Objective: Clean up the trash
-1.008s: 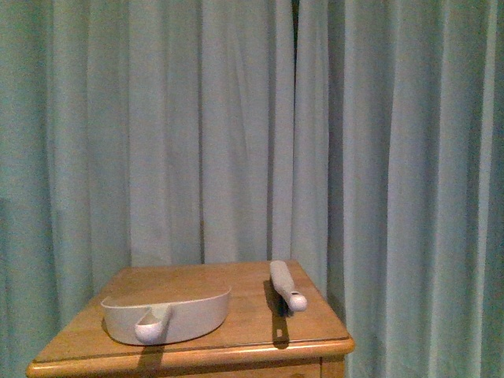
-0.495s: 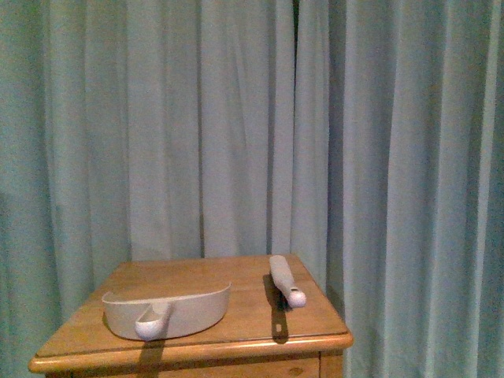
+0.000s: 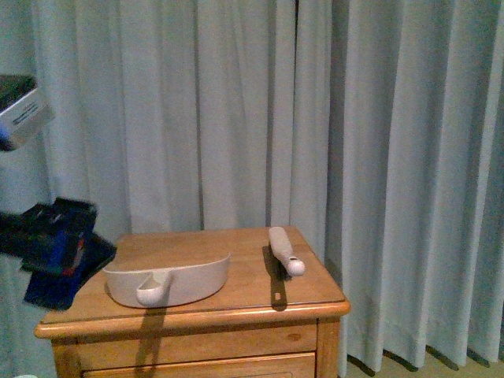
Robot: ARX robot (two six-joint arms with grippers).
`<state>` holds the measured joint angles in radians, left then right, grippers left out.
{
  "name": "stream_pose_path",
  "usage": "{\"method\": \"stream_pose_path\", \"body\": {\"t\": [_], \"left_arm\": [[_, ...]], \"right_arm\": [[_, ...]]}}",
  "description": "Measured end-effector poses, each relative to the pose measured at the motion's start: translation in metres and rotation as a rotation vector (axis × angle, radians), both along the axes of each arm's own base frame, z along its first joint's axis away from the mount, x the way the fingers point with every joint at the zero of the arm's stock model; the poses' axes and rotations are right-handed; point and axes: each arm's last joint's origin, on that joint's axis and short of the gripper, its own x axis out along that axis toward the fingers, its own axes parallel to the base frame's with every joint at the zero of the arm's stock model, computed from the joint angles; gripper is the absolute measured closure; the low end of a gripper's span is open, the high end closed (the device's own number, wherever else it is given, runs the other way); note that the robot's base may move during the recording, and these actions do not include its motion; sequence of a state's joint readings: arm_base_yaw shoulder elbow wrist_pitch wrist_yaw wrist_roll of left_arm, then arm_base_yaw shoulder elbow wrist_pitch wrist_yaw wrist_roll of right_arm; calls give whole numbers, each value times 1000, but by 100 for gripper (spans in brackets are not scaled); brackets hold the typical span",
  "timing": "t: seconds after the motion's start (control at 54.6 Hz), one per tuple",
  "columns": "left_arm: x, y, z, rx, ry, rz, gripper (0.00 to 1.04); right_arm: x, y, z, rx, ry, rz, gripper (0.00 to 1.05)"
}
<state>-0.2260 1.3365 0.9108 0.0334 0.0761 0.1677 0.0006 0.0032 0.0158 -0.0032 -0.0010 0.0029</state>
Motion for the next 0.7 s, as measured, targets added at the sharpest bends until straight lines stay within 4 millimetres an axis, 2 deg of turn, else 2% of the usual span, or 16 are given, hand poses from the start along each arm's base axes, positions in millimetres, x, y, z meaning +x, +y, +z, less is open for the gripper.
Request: {"method": "stream_pose_path", "body": {"t": [0.037,0.128,0.311,0.696], "left_arm": [[11,-8,9,27,30,-14,8],[32,-24,19,62,106,-9,8],[47,-56,19,95,222,-3,8],[110,-81,14,133,273,145,8]], "right_arm": [[0,0,0,0,0,0,7],[0,0,0,0,0,0,7],[0,0,0,0,0,0,7],[0,0,0,0,0,0,7]]}}
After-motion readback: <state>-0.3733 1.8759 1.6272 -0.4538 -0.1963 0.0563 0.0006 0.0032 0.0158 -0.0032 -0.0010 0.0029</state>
